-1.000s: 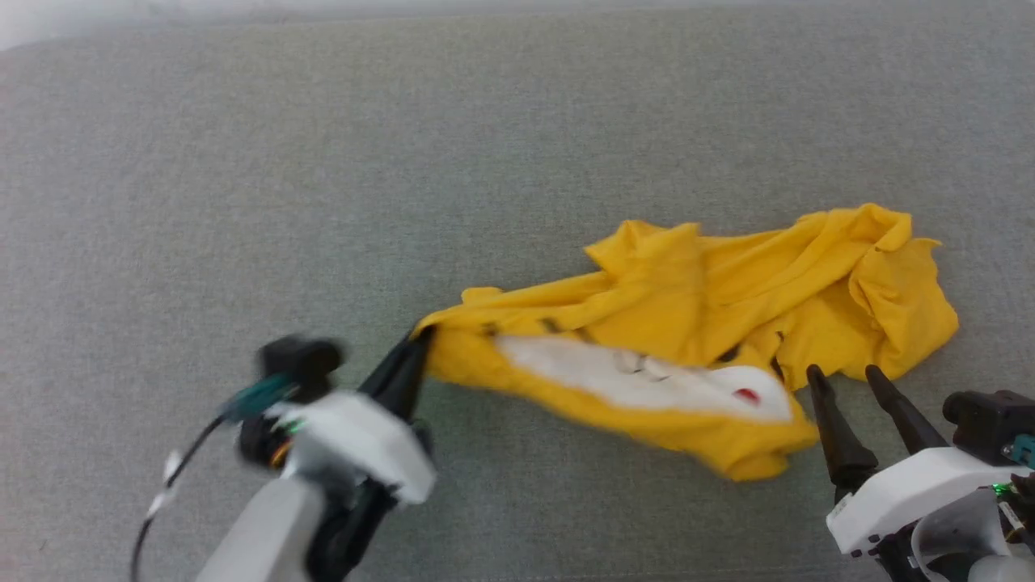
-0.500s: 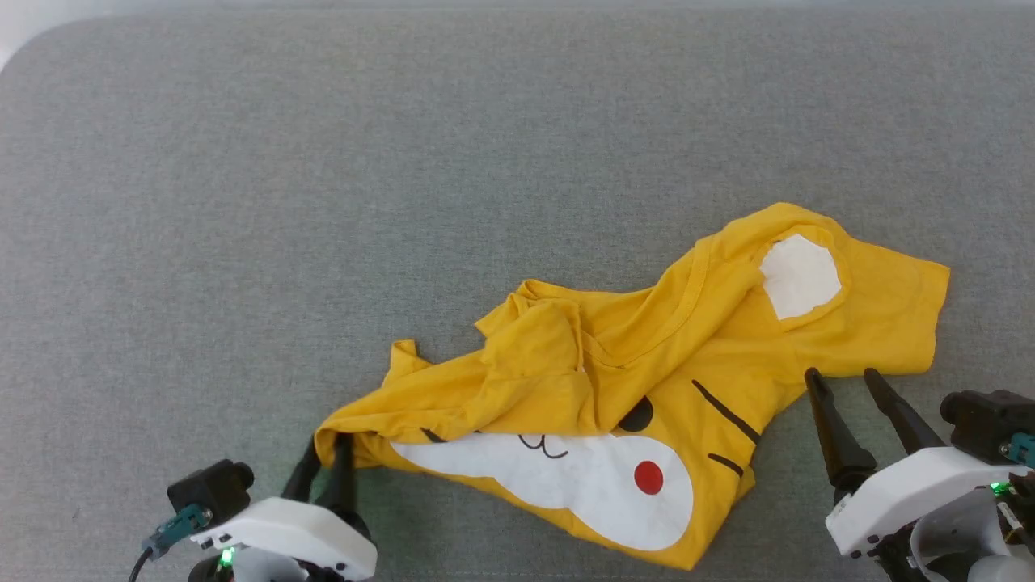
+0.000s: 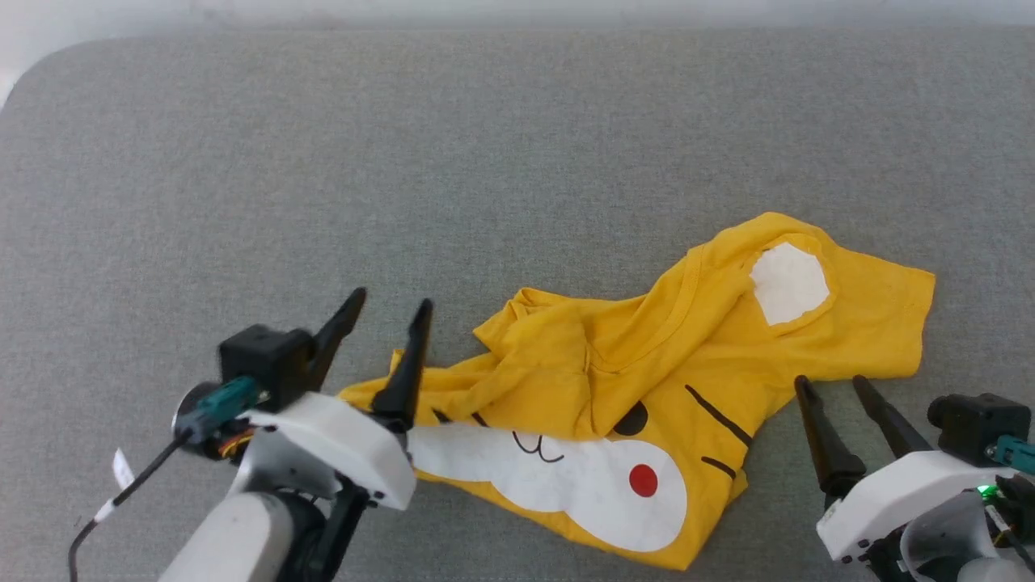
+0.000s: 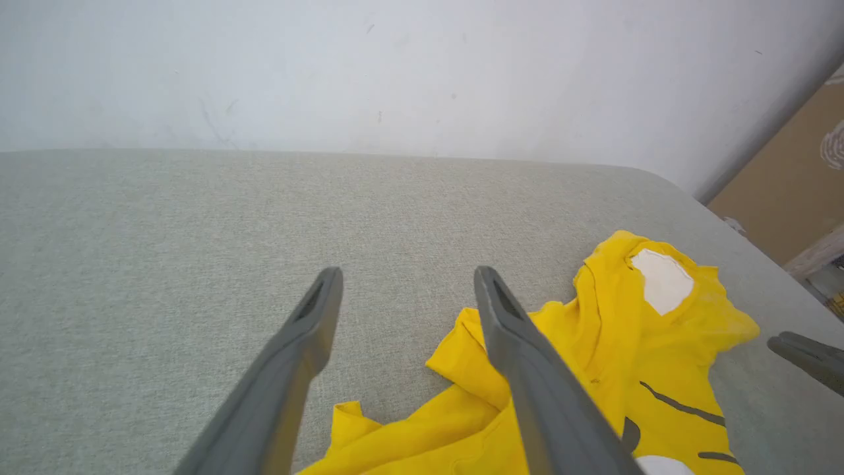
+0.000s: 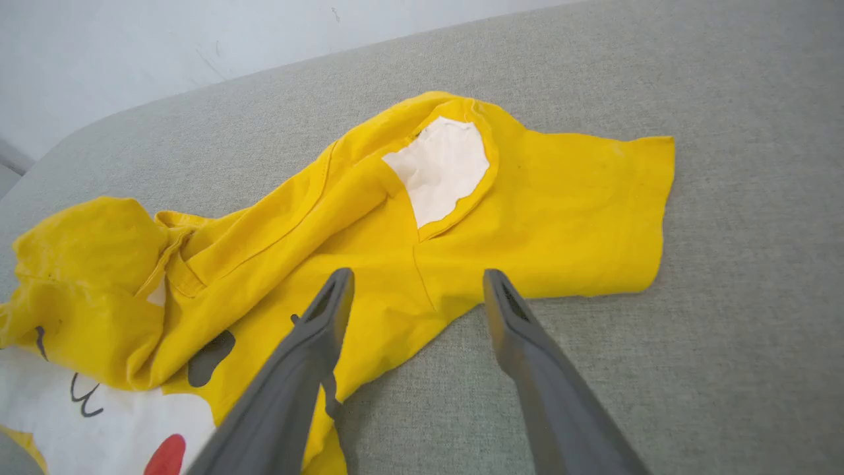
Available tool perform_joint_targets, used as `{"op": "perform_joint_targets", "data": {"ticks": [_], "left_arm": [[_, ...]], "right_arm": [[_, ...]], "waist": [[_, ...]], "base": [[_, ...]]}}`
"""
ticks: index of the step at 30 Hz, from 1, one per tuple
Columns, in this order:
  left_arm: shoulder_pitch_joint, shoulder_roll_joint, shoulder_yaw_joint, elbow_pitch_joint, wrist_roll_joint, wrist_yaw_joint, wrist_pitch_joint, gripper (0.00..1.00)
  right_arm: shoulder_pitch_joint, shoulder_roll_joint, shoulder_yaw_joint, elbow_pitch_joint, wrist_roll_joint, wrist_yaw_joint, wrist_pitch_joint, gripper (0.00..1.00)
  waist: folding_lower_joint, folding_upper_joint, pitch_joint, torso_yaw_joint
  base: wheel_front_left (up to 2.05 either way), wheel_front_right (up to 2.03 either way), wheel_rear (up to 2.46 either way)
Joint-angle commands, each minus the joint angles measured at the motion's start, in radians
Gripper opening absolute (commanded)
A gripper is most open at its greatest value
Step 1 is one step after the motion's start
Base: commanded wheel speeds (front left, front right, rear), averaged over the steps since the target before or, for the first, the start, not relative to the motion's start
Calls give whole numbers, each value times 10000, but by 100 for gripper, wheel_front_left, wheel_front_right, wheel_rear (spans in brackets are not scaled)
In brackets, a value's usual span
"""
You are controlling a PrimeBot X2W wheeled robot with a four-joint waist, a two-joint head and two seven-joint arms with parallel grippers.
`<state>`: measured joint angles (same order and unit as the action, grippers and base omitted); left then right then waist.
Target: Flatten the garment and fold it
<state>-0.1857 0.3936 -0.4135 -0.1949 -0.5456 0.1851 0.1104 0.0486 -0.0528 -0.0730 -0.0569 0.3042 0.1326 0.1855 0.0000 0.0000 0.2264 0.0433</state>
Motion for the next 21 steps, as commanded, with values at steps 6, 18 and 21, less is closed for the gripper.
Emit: {"op": "perform_joint_targets", "data": {"ticks": [6, 18, 21], "left_arm": [[-880, 60, -1087, -96, 802, -153, 1055, 100], [-2087, -536, -2578, 1629, 1080, -706, 2969, 100], [-2418, -679, -2672, 2282, 1003, -899, 3099, 100]], "right_arm": [[23, 26, 134, 94, 101, -19, -52, 100], [-11, 26, 187, 143, 99, -19, -37, 100], [-69, 26, 226, 150, 113, -19, -47, 100]], "waist": [[0, 0, -29, -108], [0, 0, 120, -97], [0, 0, 201, -99]], "base": [[0, 0, 0], [0, 0, 0], [0, 0, 0]]}}
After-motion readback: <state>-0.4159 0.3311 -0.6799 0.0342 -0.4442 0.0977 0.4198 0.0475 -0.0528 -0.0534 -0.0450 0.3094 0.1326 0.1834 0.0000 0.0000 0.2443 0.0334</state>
